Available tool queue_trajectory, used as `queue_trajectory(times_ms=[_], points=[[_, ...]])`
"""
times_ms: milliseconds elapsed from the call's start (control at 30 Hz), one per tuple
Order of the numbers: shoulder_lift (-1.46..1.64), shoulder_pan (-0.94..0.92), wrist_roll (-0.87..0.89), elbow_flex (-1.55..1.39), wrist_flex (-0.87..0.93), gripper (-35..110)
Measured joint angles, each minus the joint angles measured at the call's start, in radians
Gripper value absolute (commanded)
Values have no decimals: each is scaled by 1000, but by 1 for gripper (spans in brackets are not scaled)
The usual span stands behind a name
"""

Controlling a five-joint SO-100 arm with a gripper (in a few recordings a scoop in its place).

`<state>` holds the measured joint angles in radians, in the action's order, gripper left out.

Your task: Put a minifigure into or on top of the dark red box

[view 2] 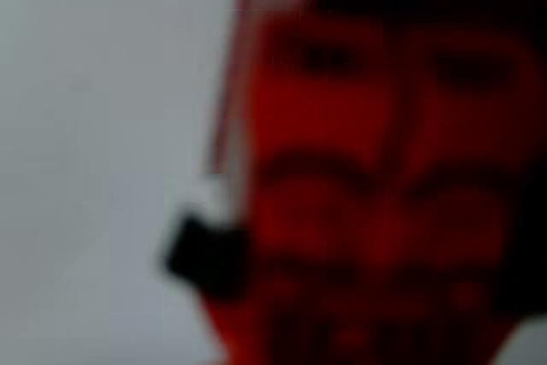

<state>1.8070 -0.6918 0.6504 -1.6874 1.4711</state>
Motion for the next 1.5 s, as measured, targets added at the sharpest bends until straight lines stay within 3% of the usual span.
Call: queue_trajectory(times_ms=[267, 400, 600, 833, 1067, 1300, 1500], points=[[-430, -55, -95, 222, -110, 9], [-500, -58, -132, 236, -149, 12], [-426, -44, -152, 224, -126, 13], [-54, 109, -187, 81, -32, 11], [595, 430, -207, -322, -71, 0], [1230, 888, -275, -690, -71, 0], [1381, 1295, -382, -861, -29, 0]])
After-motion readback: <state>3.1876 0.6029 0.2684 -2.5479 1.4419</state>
